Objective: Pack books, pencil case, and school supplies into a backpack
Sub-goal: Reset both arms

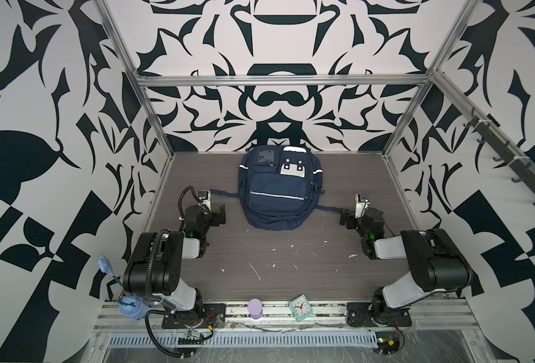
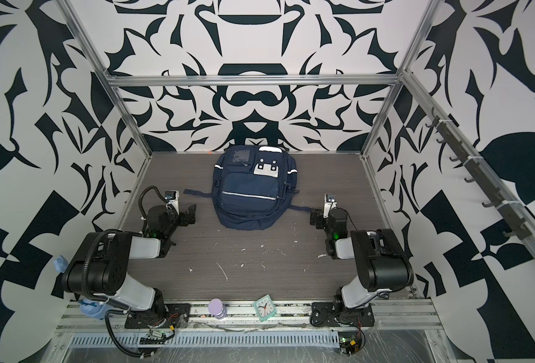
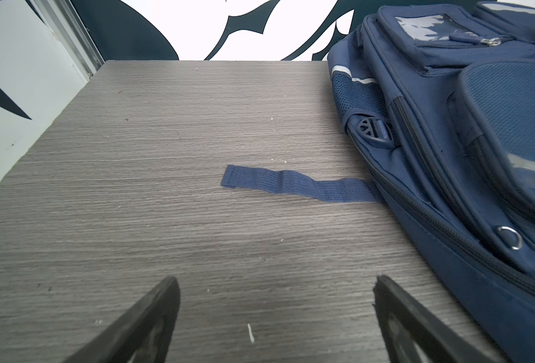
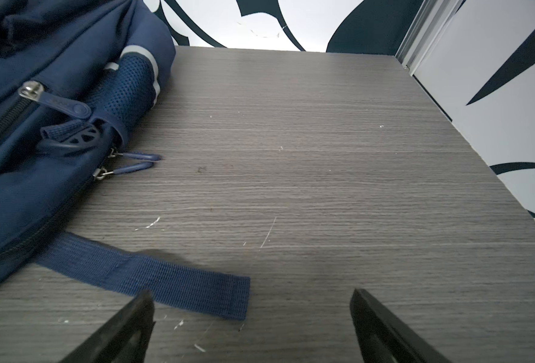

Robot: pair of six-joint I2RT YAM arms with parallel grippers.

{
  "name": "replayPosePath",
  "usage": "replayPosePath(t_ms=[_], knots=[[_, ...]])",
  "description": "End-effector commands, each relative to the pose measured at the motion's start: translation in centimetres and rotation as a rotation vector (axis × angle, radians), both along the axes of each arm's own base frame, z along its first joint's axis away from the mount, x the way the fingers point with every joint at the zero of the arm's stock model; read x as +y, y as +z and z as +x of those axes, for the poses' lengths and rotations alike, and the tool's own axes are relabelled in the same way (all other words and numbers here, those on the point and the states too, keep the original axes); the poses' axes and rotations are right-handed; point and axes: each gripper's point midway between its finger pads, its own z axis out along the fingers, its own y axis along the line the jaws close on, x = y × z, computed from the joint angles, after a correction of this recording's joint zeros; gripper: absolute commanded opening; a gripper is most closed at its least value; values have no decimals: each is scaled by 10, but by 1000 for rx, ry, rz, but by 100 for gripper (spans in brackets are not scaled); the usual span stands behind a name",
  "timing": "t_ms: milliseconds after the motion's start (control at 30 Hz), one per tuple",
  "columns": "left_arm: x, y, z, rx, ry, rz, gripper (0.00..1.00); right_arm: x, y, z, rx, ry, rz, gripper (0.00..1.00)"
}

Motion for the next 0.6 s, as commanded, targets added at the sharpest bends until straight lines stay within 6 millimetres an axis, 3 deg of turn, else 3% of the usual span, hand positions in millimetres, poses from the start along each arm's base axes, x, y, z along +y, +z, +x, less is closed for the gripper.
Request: replayPosePath(t_ms=[0,567], knots=[[0,6,4,-24,-6,3,99,2,17,9,-52,2,13,100],[-5,6,3,-27,-36,4,99,2,17,9,-51,0,13,99]])
